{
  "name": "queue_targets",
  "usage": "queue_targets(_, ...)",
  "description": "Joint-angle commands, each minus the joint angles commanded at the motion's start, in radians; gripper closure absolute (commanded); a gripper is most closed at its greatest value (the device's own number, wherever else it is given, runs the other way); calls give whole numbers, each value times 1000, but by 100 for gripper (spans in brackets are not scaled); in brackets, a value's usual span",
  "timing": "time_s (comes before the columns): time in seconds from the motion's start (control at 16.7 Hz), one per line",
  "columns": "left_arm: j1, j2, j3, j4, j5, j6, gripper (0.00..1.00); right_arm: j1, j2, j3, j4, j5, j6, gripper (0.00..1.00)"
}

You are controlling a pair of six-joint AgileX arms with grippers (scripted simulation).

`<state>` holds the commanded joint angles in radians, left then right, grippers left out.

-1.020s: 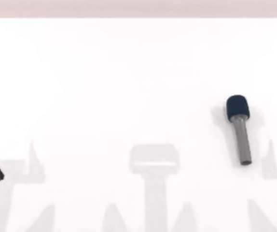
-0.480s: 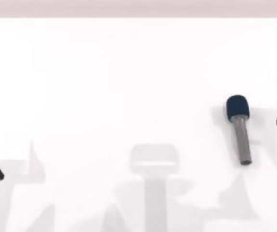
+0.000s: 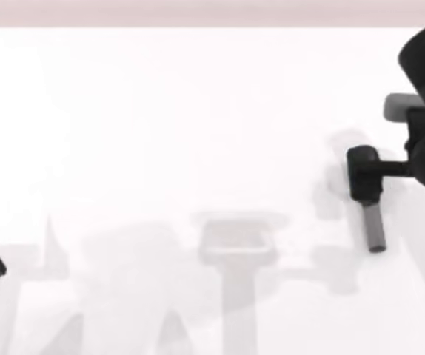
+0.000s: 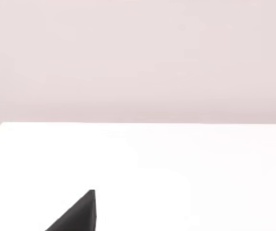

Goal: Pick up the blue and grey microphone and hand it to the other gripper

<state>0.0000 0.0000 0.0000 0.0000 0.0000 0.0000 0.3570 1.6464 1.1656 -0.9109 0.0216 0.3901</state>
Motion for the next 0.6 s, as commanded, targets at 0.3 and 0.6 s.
queue_targets(0.3, 0, 0, 0, 0, 0, 0, 0, 26, 110, 88, -59, 1, 28, 0)
queue_targets(0.6, 0, 0, 0, 0, 0, 0, 0, 21, 109, 84, -54, 1, 26, 0)
